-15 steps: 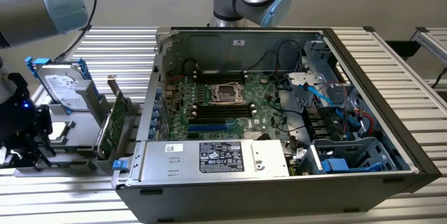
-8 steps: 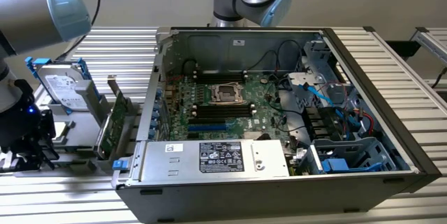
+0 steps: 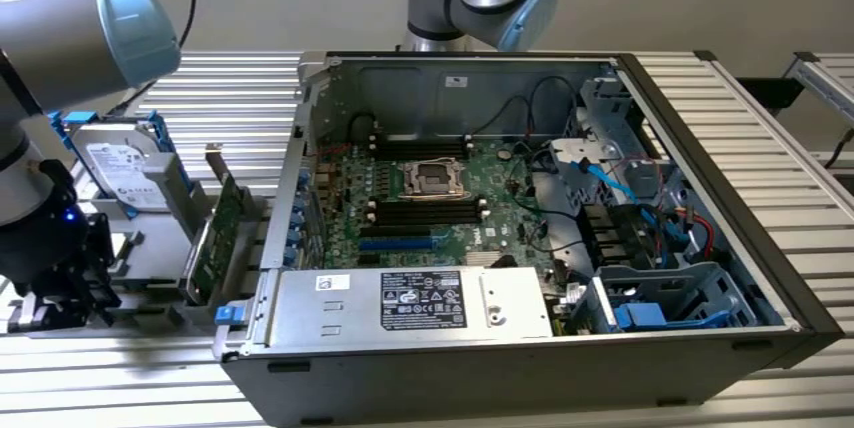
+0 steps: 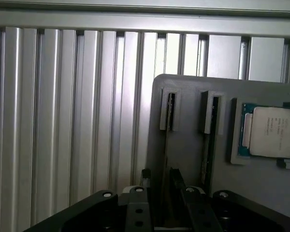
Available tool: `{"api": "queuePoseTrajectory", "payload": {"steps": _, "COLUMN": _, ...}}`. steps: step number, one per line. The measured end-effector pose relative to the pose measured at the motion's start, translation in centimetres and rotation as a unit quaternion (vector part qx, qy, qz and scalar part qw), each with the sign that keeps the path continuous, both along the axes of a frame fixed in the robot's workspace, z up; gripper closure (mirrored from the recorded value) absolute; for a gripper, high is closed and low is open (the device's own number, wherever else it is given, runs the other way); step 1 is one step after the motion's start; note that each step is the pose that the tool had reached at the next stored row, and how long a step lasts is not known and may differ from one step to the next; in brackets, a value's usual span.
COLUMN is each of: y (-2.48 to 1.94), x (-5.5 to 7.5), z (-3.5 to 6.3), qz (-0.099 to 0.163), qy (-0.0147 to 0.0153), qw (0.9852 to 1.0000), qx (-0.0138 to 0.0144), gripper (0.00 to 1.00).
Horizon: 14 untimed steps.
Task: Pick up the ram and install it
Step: 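Pick up the ram and move it above insertion slot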
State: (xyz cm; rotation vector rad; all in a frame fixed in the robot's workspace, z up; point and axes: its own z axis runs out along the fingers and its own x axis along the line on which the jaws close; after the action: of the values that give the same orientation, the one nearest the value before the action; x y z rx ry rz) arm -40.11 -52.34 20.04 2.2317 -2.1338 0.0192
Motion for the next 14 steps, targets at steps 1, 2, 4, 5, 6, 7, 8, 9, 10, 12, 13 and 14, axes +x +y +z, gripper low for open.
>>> {"api": "queuePoseTrajectory", "payload": {"steps": 1, "y": 0.03, "x": 0.01, "z": -0.07, "qz": -0.001, "qy": -0.0001, "qw": 1.0000, "qx": 0.0005, "gripper": 0.70}}
{"api": "queuePoseTrajectory", "payload": {"steps": 2, "y": 0.05, "x": 0.01, "z": -0.15, "qz": -0.003, "qy": -0.0003, "qw": 1.0000, "qx": 0.0010, "gripper": 0.70}}
{"api": "queuePoseTrajectory", "payload": {"steps": 4, "y": 0.06, "x": 0.01, "z": -0.30, "qz": -0.010, "qy": -0.0002, "qw": 1.0000, "qx": 0.0012, "gripper": 0.70}}
{"api": "queuePoseTrajectory", "payload": {"steps": 5, "y": 0.06, "x": 0.00, "z": -0.38, "qz": -0.015, "qy": -0.0002, "qw": 0.9999, "qx": 0.0012, "gripper": 0.70}}
{"api": "queuePoseTrajectory", "payload": {"steps": 6, "y": 0.06, "x": 0.00, "z": -0.48, "qz": -0.022, "qy": -0.0002, "qw": 0.9998, "qx": 0.0012, "gripper": 0.70}}
{"api": "queuePoseTrajectory", "payload": {"steps": 7, "y": 0.06, "x": 0.00, "z": -0.57, "qz": -0.029, "qy": -0.0002, "qw": 0.9996, "qx": 0.0012, "gripper": 0.70}}
{"api": "queuePoseTrajectory", "payload": {"steps": 8, "y": 0.07, "x": 0.00, "z": -0.63, "qz": -0.034, "qy": -0.0002, "qw": 0.9994, "qx": 0.0012, "gripper": 0.70}}
{"api": "queuePoseTrajectory", "payload": {"steps": 9, "y": 0.11, "x": 0.01, "z": -0.63, "qz": -0.037, "qy": -0.0002, "qw": 0.9993, "qx": 0.0011, "gripper": 0.70}}
{"api": "queuePoseTrajectory", "payload": {"steps": 10, "y": 0.12, "x": 0.01, "z": -0.63, "qz": -0.037, "qy": -0.0002, "qw": 0.9993, "qx": 0.0011, "gripper": 0.70}}
{"api": "queuePoseTrajectory", "payload": {"steps": 12, "y": 0.12, "x": 0.01, "z": -0.64, "qz": -0.037, "qy": -0.0002, "qw": 0.9993, "qx": 0.0012, "gripper": 0.70}}
{"api": "queuePoseTrajectory", "payload": {"steps": 13, "y": 0.12, "x": 0.01, "z": -0.65, "qz": -0.037, "qy": -0.0002, "qw": 0.9993, "qx": 0.0012, "gripper": 0.70}}
{"api": "queuePoseTrajectory", "payload": {"steps": 14, "y": 0.16, "x": 0.01, "z": -0.66, "qz": -0.038, "qy": -0.0003, "qw": 0.9993, "qx": 0.0013, "gripper": 0.70}}
